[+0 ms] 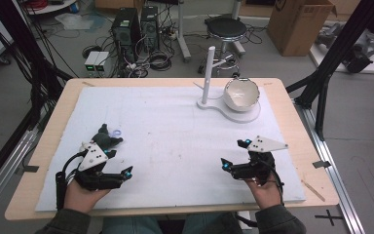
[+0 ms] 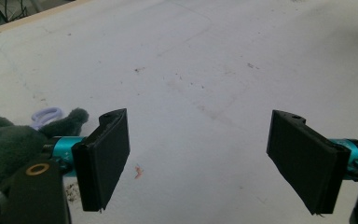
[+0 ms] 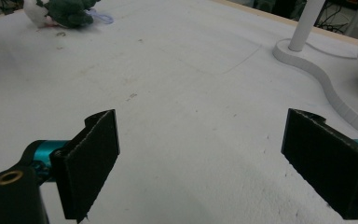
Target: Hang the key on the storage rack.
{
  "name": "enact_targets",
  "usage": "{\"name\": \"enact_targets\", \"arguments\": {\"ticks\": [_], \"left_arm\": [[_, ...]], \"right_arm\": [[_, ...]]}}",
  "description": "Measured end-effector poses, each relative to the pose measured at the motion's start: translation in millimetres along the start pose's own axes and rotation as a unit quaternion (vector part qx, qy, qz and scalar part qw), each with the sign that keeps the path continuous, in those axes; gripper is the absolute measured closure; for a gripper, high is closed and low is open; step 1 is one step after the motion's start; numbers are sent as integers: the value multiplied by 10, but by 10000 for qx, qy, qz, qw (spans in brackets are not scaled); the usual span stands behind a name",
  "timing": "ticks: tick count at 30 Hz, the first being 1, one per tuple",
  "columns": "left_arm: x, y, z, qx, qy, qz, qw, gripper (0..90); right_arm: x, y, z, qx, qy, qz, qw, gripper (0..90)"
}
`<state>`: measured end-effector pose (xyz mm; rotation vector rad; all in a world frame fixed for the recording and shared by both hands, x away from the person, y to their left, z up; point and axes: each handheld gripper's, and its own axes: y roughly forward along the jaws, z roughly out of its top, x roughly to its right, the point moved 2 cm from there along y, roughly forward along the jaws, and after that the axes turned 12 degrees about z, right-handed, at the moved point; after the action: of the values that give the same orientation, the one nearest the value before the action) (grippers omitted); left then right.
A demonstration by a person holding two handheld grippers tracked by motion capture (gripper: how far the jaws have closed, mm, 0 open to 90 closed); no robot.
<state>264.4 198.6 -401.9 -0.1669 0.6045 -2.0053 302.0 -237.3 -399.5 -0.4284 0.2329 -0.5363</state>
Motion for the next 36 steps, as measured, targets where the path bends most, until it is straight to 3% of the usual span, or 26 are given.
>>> {"name": "enact_targets", "arguments": {"ticks": [12,36], "left_arm": [[-29,-19,-26,23,-46,-5,10000,217],[14,-55,-7,27,97,-53,9999,222]], "right_arm": [[34,41,-9,-18,60,21,10000,105],[33,-4,-27,29,29,-58,10000,105]]}}
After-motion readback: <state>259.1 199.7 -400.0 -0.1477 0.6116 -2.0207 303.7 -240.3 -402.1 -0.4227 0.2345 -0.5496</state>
